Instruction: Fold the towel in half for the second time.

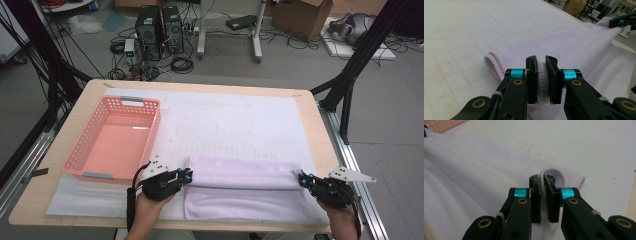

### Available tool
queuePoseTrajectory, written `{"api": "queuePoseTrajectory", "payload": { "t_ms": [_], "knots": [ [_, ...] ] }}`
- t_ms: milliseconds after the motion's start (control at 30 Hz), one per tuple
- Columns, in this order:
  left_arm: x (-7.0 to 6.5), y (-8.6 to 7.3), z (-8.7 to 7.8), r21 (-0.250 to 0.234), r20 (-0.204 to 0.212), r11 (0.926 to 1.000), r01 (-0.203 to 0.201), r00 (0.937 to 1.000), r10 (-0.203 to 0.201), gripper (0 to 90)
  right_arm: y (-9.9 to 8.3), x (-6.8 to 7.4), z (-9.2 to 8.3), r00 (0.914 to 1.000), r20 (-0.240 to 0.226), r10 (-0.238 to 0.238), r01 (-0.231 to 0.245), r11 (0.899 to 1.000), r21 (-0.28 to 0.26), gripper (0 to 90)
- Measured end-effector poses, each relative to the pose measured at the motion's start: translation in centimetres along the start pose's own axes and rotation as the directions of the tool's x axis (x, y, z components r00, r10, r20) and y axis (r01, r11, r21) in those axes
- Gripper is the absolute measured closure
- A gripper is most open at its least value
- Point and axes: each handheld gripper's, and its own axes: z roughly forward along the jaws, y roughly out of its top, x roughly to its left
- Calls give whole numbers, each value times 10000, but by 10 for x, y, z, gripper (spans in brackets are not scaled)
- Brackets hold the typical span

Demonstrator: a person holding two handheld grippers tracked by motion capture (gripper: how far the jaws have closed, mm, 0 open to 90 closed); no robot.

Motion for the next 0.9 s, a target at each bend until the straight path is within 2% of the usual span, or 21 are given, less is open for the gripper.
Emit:
{"api": "queuePoseTrajectory", "payload": {
  "t_ms": [100,167,233,300,400,500,567,633,667,700,767,900],
  "knots": [
    [-8,-7,-7,166,90,9999,13,10000,-15,800,-9,7,-9,10000,-62,-21,21,10000,6,843],
    [-13,-11,-11,222,102,9997,121,9999,-123,779,-15,10,-13,9999,-92,49,-47,9998,195,826],
    [-14,-12,-15,135,-84,9996,241,9997,-240,672,-18,12,-18,9998,91,160,-163,9995,266,681],
    [-15,-13,-19,-38,-210,9984,558,9982,-559,562,-19,11,-25,9982,185,564,-563,9984,-51,640],
    [-16,-13,-23,-109,-262,9980,616,9977,-619,532,-16,12,-35,9965,134,821,-812,9949,-600,597],
    [-19,-17,-18,380,-256,9965,740,9970,-730,522,-16,15,-28,9970,354,690,-682,9974,-240,580],
    [-21,-19,-15,717,-285,9940,824,9963,-805,541,-18,15,-19,9974,473,551,-554,9985,32,623],
    [-23,-19,-14,936,-275,9934,658,9976,-635,706,-17,15,-14,9975,491,516,-524,9985,151,742],
    [-24,-18,-15,973,-323,9936,577,9980,-548,807,-17,14,-13,9975,472,534,-548,9981,279,847],
    [-24,-18,-16,915,-358,9944,534,9981,-503,850,-17,14,-12,9976,505,469,-488,9981,369,869],
    [-23,-15,-21,713,-336,9961,517,9982,-494,867,-17,14,-16,9980,465,429,-442,9986,274,875],
    [-23,-14,-30,377,-201,9981,496,9986,-488,870,-19,17,-34,9989,237,412,-408,9991,-145,878]
  ]
}}
